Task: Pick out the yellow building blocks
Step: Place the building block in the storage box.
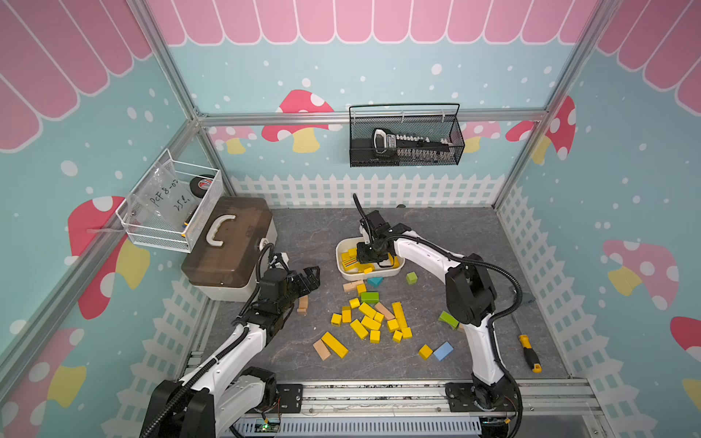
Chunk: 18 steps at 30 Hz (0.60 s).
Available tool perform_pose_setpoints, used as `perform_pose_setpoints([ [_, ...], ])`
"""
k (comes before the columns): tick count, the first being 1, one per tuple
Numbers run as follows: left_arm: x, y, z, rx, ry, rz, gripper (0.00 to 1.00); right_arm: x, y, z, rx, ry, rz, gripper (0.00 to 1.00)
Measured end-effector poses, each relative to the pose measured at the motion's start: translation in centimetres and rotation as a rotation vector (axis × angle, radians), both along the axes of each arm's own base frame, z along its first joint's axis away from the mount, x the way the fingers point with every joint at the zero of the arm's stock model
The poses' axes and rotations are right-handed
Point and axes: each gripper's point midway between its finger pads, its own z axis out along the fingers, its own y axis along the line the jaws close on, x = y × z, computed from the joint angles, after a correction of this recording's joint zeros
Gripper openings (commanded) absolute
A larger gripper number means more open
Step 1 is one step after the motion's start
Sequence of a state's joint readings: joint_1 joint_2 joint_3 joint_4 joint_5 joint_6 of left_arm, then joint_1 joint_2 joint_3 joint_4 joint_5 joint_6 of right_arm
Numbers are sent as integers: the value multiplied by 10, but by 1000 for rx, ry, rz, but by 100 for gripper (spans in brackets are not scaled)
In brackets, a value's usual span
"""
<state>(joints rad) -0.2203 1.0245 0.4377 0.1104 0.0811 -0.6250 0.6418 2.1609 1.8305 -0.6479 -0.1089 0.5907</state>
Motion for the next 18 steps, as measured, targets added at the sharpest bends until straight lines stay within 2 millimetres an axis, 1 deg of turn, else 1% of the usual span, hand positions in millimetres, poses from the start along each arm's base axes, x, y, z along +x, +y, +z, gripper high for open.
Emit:
perform_pose_setpoints([
  [14,0,2,-1,-2,-1,5,100,0,0,1,-1,-3,-2,47],
  [18,0,3,0,-3,-4,6,100,-7,-7,0,-13,5,-3,47],
])
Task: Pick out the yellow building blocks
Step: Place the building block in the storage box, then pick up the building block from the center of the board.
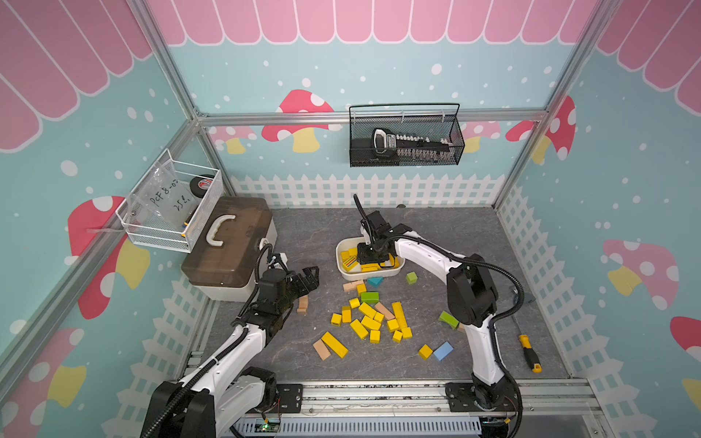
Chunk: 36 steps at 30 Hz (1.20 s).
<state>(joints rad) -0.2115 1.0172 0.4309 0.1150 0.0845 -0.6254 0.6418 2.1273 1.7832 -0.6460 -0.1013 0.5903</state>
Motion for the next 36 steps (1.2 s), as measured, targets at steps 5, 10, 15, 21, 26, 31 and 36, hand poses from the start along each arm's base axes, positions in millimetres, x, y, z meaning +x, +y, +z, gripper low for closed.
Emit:
perform_pose_setpoints([
  [5,0,-2,1,-6,-5,-11,100,-27,-23,8,-20,-2,-7,47],
  [10,-1,-10,4,-27,-20,-51,100,-57,-54,40,-10,-76,-22,47],
  [15,-3,-18,8,-37,-43,-94,100,-86,-91,50,-35,-146,-53,47],
  [21,-12,-39,12,-14,-67,-173,100,-113,-129,12,-142,-144,-80,47],
  [26,-12,-46,10,6,-64,-195,100,-129,-144,-21,-209,-118,-73,47],
  [31,-10,-46,9,13,-58,-190,100,-122,-144,-20,-206,-153,-89,51],
  [36,-9,-45,6,19,-48,-188,100,-118,-142,-19,-200,-169,-96,51],
])
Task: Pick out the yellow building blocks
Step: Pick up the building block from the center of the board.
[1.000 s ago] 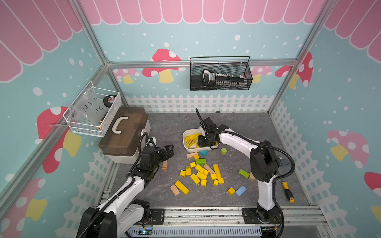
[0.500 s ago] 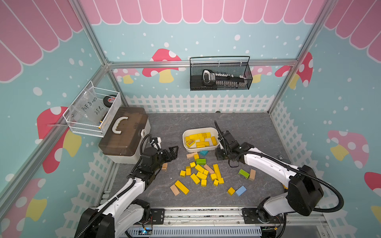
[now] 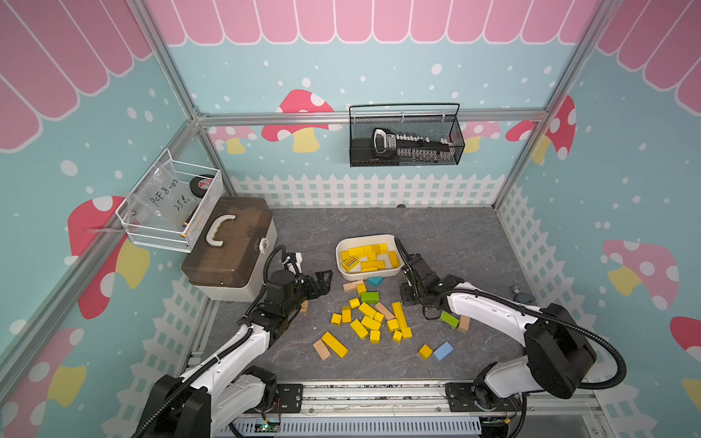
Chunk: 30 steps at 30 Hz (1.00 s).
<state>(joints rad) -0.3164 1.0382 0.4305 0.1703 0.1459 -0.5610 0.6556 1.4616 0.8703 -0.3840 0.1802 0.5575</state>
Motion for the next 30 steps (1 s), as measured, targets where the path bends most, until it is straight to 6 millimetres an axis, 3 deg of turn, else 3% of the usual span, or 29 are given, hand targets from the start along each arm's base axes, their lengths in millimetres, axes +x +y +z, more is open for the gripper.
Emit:
perform_pose_setpoints([
  [19,4,2,-3,4,16,8,99,-15,17,-41,33,168,38,52],
  [30,5,3,-3,2,17,15,100,-9,28,-47,28,200,50,51],
])
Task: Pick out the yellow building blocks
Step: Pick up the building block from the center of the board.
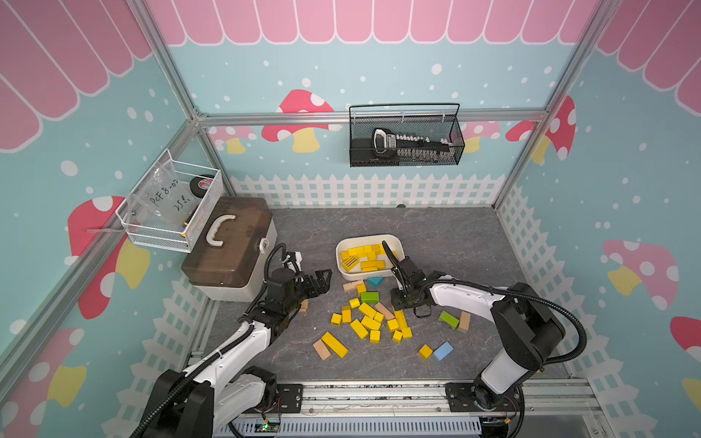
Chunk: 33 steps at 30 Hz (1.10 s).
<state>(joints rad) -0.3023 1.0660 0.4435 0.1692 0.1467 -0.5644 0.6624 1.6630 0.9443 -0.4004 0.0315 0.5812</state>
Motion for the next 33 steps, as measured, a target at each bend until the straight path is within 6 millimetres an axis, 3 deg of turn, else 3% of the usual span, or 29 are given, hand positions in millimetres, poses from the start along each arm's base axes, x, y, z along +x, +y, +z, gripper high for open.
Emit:
perform_pose_setpoints([
  [10,1,3,0,-1,0,10,100,-3,1,-4,-18,22,6,50],
  [29,2,4,0,-7,2,11,100,-4,-1,-6,-26,36,-12,27],
  [33,2,5,0,-7,2,15,99,-4,-1,-5,-26,35,-12,26],
])
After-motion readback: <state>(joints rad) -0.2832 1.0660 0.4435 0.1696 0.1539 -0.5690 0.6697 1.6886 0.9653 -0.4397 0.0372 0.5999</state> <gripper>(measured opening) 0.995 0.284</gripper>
